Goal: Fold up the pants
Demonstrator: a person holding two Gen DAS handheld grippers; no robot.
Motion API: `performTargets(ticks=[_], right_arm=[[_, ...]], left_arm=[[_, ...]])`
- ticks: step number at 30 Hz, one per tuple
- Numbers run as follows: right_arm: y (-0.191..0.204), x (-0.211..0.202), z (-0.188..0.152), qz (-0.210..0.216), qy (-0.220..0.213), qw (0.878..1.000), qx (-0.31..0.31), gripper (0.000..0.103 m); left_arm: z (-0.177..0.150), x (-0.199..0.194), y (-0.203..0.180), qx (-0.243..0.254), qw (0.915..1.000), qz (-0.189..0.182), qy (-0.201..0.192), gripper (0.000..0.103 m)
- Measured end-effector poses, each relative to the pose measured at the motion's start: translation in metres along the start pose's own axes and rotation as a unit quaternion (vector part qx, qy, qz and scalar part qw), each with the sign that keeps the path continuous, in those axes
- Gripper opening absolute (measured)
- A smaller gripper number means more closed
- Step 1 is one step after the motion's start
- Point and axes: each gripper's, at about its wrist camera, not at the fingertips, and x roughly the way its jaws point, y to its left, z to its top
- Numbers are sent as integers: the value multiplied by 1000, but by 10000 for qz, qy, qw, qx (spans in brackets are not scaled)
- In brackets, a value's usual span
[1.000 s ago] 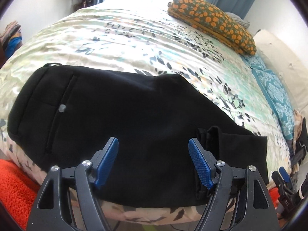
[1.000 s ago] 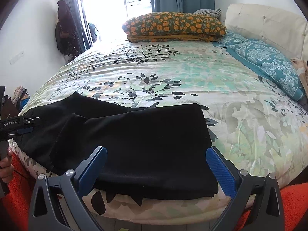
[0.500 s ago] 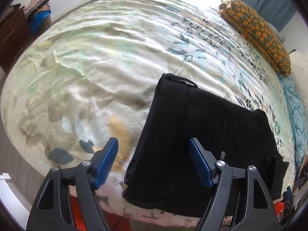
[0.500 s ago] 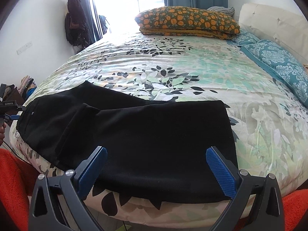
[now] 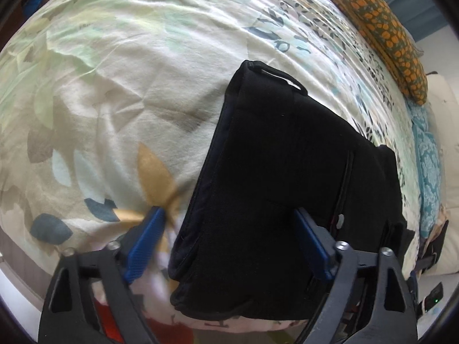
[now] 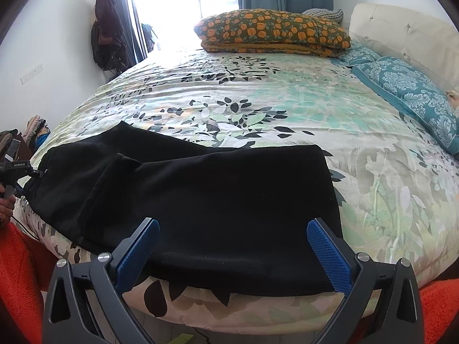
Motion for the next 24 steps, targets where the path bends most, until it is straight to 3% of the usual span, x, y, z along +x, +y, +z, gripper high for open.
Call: performTargets(ticks=[1, 2, 6, 9, 12, 15, 19, 22, 24], right_arm=[[-1, -1, 1, 12, -17, 10000, 29, 102], [-3, -2, 1, 22, -26, 10000, 59, 102], [-8, -1, 2, 93, -15, 9997, 241, 102], [-12, -4, 3, 150, -81, 9991, 383, 102], [-17, -7, 5, 225, -137, 9982, 531, 102], [-25, -6, 9, 288, -137, 9967, 751, 102], [-42, -9, 13, 332, -217, 9925, 1156, 102], [-58, -13, 13, 430, -274, 9883, 1435, 102], [-67, -16, 12, 656, -293, 9843, 1615, 102]], left_arm=[[-1, -8, -1, -57, 10000, -62, -24, 31], [-2, -16, -1, -98, 9999, -80, -66, 19], [-10, -47, -15, -263, 9987, -241, -351, 15], [-22, -77, -39, -369, 9932, -892, -644, 14], [-39, -103, -92, -42, 9847, -1576, -737, 13], [-60, -109, -167, 599, 9768, -1948, -660, 13], [-92, -78, -262, 1336, 9674, -2118, -365, 14], [-113, -25, -313, 1611, 9660, -2024, 6, 14], [-125, 15, -339, 1812, 9677, -1743, 207, 14]])
